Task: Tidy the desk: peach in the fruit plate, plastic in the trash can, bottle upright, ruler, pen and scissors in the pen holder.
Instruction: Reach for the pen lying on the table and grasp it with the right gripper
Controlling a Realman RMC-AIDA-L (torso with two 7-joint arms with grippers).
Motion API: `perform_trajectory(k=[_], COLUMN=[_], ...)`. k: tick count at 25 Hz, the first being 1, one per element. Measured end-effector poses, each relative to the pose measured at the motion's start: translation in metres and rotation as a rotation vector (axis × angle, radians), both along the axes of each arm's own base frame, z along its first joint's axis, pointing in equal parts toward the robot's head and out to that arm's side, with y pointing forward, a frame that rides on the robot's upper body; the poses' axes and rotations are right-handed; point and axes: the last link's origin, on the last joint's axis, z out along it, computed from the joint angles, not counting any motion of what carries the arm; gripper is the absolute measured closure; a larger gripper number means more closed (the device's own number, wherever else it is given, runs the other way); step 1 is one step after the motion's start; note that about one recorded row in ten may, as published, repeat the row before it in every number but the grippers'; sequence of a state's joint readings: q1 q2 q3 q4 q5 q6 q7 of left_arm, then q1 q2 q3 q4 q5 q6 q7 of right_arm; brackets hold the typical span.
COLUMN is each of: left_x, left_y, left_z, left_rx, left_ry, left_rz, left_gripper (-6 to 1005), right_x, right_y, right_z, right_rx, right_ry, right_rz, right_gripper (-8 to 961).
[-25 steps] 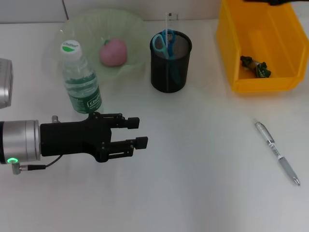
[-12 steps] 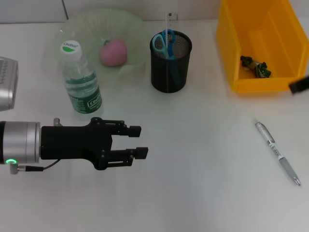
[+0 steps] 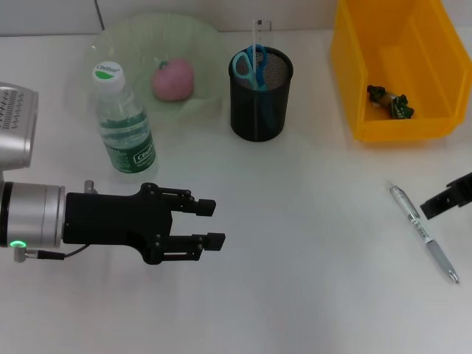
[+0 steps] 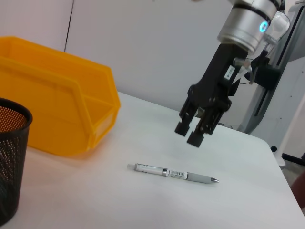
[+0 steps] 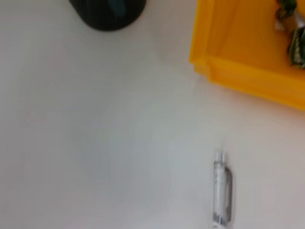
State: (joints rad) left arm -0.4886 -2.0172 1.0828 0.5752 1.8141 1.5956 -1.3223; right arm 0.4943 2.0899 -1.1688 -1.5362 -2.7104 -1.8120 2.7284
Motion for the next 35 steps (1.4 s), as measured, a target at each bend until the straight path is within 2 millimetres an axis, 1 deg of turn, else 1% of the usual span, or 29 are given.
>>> perform_trajectory(k=[1,2,6,12,16,28,35], left_x=[0.0,0.0,0.0,-0.001,-0.001,-0.001,-0.001], left_y=[0.0,0.0,0.0,0.0,-0.001,0.0,0.002], left_z=[0.0,0.0,-0.001,-0.001,-0.002,-0.001,-0.001], left_rx=[0.0,-0.001,-0.001,0.003,0.005,0.008,0.013], left_ry=[0.0,0.004,0.008,0.01,0.009,0.007,0.009], left_rz=[0.0,-0.003,-0.003,-0.005,-0.003,0.003,0.003], left_gripper=[418,418,418,418,418,418,418], right_x=[0.002,0.006,0.013,0.021,0.025,0.027,0.028], right_y=[-0.001,-0.001,-0.002,-0.001,-0.001,-0.006,-0.008], right_z=[-0.003,-0.008,-0.014,-0.026,-0.035,-0.038,-0.041], right_rx=[-0.009,-0.014,-0.005,-0.011,-0.022,-0.049,-0.06], right_ry=[-0.002,-0.006,-0.021,-0.032,-0.041,-0.053,-0.062], right_rz=[-0.004,-0.008,-0.018,-0.026,-0.026,-0.03,-0.036], right_gripper=[322,351,469,528,529,534,625])
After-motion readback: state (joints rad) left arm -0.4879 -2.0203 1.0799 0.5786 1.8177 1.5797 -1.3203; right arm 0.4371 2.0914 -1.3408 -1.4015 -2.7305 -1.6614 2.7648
